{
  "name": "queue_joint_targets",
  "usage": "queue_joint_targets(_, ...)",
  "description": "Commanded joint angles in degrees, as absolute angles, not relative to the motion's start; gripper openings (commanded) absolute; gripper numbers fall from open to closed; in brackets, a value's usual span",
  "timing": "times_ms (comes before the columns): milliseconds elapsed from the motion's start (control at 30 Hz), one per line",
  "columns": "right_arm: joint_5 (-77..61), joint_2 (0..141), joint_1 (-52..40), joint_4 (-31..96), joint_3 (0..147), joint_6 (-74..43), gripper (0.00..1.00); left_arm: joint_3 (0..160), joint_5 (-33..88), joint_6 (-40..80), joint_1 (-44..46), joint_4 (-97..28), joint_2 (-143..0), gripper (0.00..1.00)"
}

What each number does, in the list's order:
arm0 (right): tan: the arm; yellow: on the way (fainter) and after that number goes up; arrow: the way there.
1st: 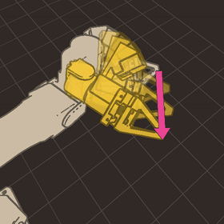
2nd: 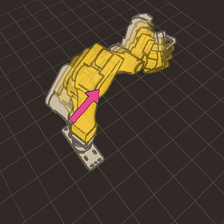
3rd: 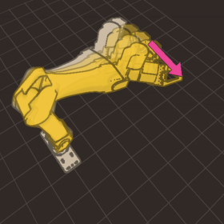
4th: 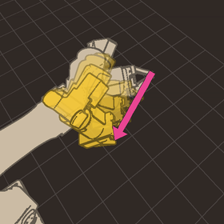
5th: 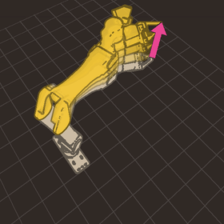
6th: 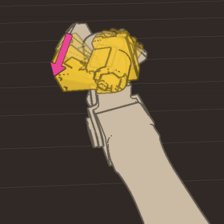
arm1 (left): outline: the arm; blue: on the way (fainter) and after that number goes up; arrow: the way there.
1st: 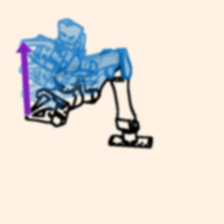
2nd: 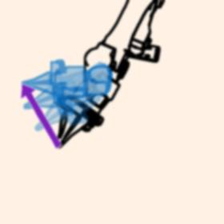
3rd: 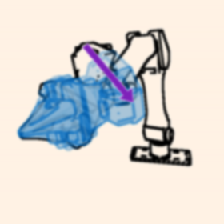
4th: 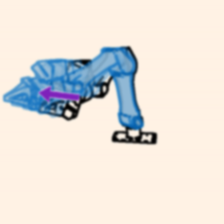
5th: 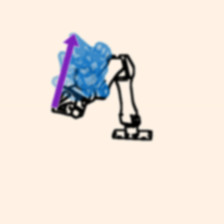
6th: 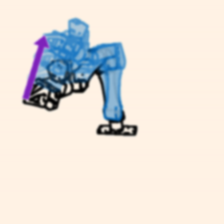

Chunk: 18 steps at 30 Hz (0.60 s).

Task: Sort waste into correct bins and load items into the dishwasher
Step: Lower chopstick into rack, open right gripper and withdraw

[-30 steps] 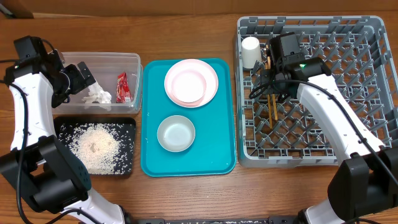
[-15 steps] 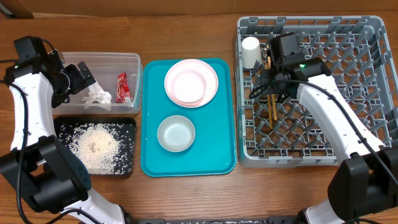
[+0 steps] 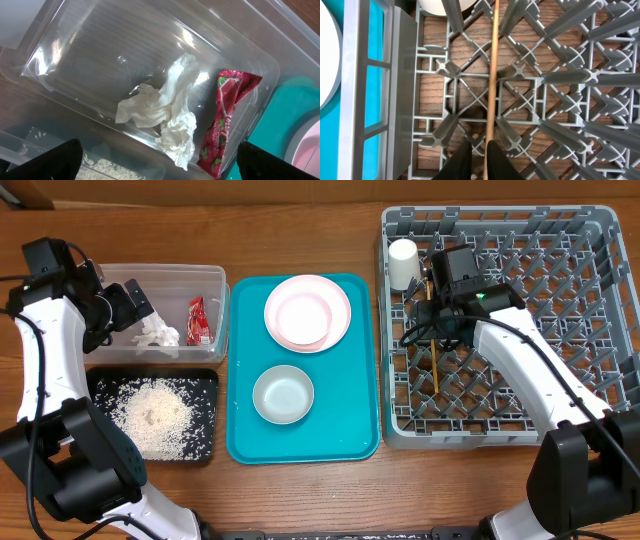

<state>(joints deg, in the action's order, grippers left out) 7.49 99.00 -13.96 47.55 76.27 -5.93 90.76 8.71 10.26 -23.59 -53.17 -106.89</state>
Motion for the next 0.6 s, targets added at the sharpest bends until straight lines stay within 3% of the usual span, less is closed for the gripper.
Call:
queue_joint_targets(0, 7.18, 99.18, -13.78, 47.13, 76.07, -6.0, 0.13, 91.66, 8.38, 9.19, -22.87, -53.3, -104.97, 1.0)
queue_joint_targets(100, 7.18, 99.18, -13.8, 47.2, 76.07, -6.22, 0.15, 91.66, 8.38, 9.19, -22.87, -53.3, -104.97, 1.0)
queue_joint_targets(300, 4.91, 99.15, -13.8, 47.16, 76.07, -9.45, 0.27, 91.66, 8.38, 9.19, -22.87, -53.3, -104.97, 1.0)
queue_joint_targets(467, -3.64, 99.11, -13.8, 47.7, 76.93, -9.52, 0.28, 91.66, 8.38, 9.19, -22.87, -53.3, -104.97, 1.0)
queue_joint_targets(533, -7.62, 99.07, -13.8, 49.25, 78.74, -11.27, 0.36, 91.66, 8.38, 9.19, -22.87, -53.3, -104.97, 1.0)
queue_joint_targets(567, -9.28, 99.0, -13.8, 50.17, 79.77, -12.45, 0.48, 91.66, 8.38, 9.19, -22.87, -53.3, -104.97, 1.0)
